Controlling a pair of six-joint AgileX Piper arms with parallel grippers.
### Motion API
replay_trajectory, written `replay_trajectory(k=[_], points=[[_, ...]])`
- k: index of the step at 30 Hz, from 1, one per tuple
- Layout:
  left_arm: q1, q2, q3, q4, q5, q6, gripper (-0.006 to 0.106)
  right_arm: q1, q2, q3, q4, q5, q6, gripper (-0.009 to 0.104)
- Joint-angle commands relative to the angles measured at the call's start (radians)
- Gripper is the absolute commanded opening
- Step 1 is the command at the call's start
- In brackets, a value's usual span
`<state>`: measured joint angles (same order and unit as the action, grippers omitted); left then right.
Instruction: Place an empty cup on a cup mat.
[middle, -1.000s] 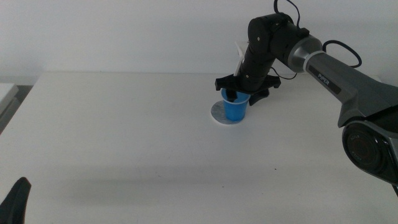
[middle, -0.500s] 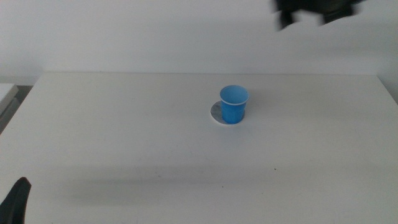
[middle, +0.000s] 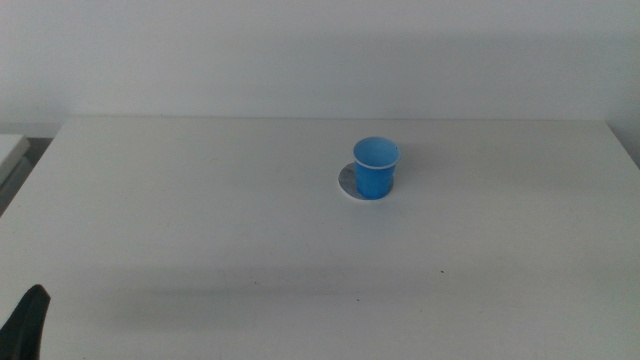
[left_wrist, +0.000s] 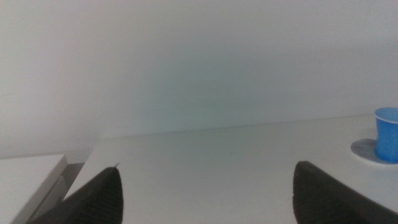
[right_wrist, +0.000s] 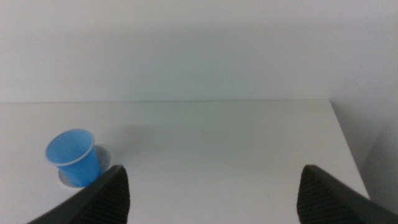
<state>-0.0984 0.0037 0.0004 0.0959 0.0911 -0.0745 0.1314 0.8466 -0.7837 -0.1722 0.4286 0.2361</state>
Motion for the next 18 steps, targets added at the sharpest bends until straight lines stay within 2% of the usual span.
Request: replay_trajectory(k=[1,4,14,18], points=[[-0.002,-0.004,0.000,0.000,-0.006,-0.003,0.094,-0.014,-0.097,0.136,-0.011,-0.119,-0.001,0.089],[-0.002,-0.004,0.000,0.000,-0.006,-0.003,0.094,-0.014,-0.206,0.272,-0.009,-0.197,0.000,0.089],[-0.002,-0.004,0.000,0.000,-0.006,-0.003,0.094,-0.014,-0.592,0.542,-0.007,-0.186,0.001,0.089],[-0.002,-0.004,0.000,0.000,-0.006,-0.003,0.094,-0.014,-0.752,0.598,-0.030,-0.160,0.001,0.089]])
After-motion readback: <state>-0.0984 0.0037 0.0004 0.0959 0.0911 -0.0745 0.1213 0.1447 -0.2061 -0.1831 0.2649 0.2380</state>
